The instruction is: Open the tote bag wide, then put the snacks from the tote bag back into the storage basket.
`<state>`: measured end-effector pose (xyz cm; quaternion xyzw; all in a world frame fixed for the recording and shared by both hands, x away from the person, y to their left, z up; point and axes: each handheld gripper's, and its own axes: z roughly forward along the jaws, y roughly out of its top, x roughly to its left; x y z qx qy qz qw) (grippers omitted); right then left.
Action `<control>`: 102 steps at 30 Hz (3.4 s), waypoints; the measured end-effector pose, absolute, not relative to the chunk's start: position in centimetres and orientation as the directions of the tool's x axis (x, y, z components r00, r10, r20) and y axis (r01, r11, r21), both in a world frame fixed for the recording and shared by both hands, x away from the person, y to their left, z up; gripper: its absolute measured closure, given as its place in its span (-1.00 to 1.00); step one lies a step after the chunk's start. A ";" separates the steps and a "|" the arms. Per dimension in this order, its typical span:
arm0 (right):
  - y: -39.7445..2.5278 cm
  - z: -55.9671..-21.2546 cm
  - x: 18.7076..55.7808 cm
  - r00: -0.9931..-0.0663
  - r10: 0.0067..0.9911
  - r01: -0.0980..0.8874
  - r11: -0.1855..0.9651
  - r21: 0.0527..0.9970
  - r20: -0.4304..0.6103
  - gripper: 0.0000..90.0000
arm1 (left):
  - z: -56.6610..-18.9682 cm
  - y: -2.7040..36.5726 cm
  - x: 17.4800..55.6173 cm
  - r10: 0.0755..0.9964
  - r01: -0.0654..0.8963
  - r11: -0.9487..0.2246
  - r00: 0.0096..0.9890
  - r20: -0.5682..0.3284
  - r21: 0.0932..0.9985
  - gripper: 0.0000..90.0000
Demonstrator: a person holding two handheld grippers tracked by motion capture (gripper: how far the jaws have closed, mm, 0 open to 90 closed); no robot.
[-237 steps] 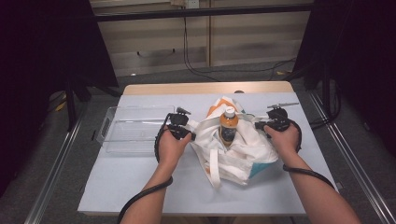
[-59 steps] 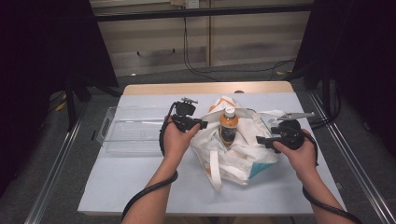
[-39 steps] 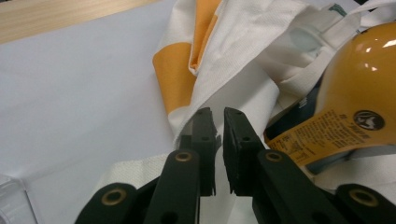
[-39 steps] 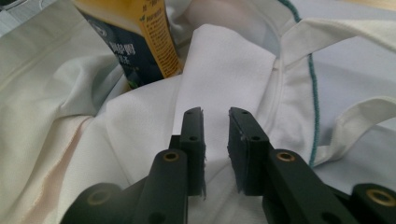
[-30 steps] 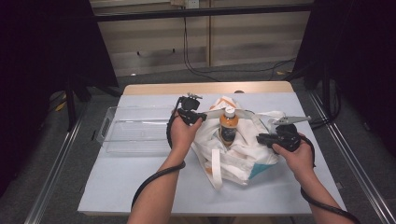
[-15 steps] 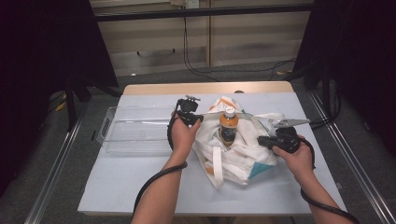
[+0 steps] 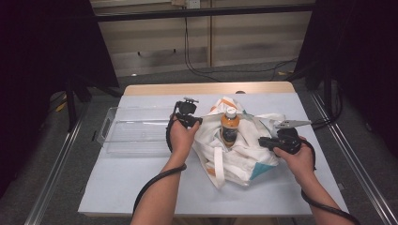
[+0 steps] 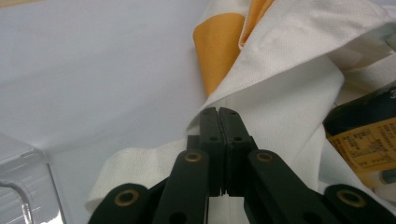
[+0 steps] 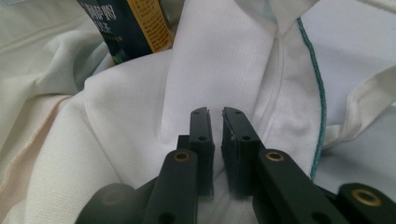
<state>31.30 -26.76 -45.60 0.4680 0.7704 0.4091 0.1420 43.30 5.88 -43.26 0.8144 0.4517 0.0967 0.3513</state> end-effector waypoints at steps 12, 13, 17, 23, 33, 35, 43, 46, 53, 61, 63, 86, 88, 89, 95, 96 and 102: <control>-26.2 -44.1 31.6 -0.523 0.837 0.594 0.226 0.772 0.158 0.17 | -41.6 6.1 42.2 0.759 0.653 -0.354 0.619 -0.203 0.670 0.66; -26.2 -44.0 31.6 -0.522 0.838 0.596 0.225 0.771 0.159 0.09 | -41.5 6.1 42.0 0.755 0.656 -0.341 0.618 -0.220 0.674 0.62; -26.2 -43.7 31.7 -0.510 0.846 0.607 0.222 0.763 0.158 -0.13 | -40.8 6.4 41.6 0.727 0.649 -0.358 0.645 -0.236 0.671 0.50; -26.1 -43.2 31.9 -0.506 0.850 0.602 0.224 0.767 0.149 -0.37 | -40.3 6.6 41.0 0.714 0.653 -0.356 0.651 -0.257 0.668 0.25; -26.3 -42.4 31.9 -0.491 0.856 0.599 0.199 0.776 0.160 -0.54 | -39.3 6.7 40.0 0.704 0.646 -0.361 0.662 -0.258 0.672 -0.06; -26.2 -42.4 31.9 -0.493 0.856 0.597 0.202 0.776 0.157 -0.58 | -39.2 6.6 39.9 0.689 0.645 -0.362 0.671 -0.274 0.673 -0.22; -26.2 -42.5 32.0 -0.486 0.856 0.609 0.190 0.770 0.174 -0.68 | -38.9 6.4 39.3 0.669 0.640 -0.359 0.684 -0.291 0.679 -0.45; -26.1 -42.6 32.1 -0.492 0.854 0.606 0.196 0.771 0.170 -0.70 | -39.0 6.5 39.2 0.670 0.639 -0.358 0.684 -0.289 0.681 -0.50; -26.0 -42.5 32.2 -0.490 0.855 0.609 0.196 0.769 0.170 -0.73 | -38.8 6.6 38.9 0.662 0.626 -0.378 0.698 -0.274 0.682 -0.60; -25.9 -42.6 32.1 -0.485 0.859 0.613 0.198 0.765 0.166 -0.76 | -38.7 6.0 38.8 0.655 0.607 -0.396 0.713 -0.251 0.689 -0.78; -26.0 -42.7 32.1 -0.486 0.858 0.615 0.202 0.762 0.165 -0.76 | -38.7 5.9 38.7 0.654 0.611 -0.392 0.711 -0.259 0.688 -0.79; -26.2 -42.9 32.1 -0.480 0.860 0.624 0.195 0.757 0.174 -0.77 | -38.8 4.3 39.0 0.624 0.595 -0.389 0.732 -0.274 0.703 -0.92; -26.1 -42.9 32.0 -0.478 0.861 0.626 0.197 0.754 0.172 -0.77 | -38.7 4.2 38.9 0.623 0.596 -0.387 0.731 -0.276 0.704 -0.92; -26.2 -42.9 32.0 -0.477 0.861 0.626 0.195 0.755 0.173 -0.77 | -38.7 4.1 38.9 0.624 0.592 -0.385 0.732 -0.273 0.708 -0.93; -26.1 -42.9 32.0 -0.483 0.858 0.625 0.198 0.755 0.175 -0.77 | -38.4 3.7 39.0 0.620 0.570 -0.388 0.743 -0.253 0.725 -0.80; -26.1 -42.9 32.0 -0.481 0.859 0.627 0.196 0.754 0.177 -0.77 | -38.4 3.7 39.0 0.627 0.573 -0.378 0.736 -0.255 0.727 -0.78; -26.2 -42.9 32.0 -0.481 0.858 0.628 0.195 0.753 0.179 -0.77 | -38.5 3.4 39.3 0.624 0.569 -0.375 0.739 -0.254 0.732 -0.61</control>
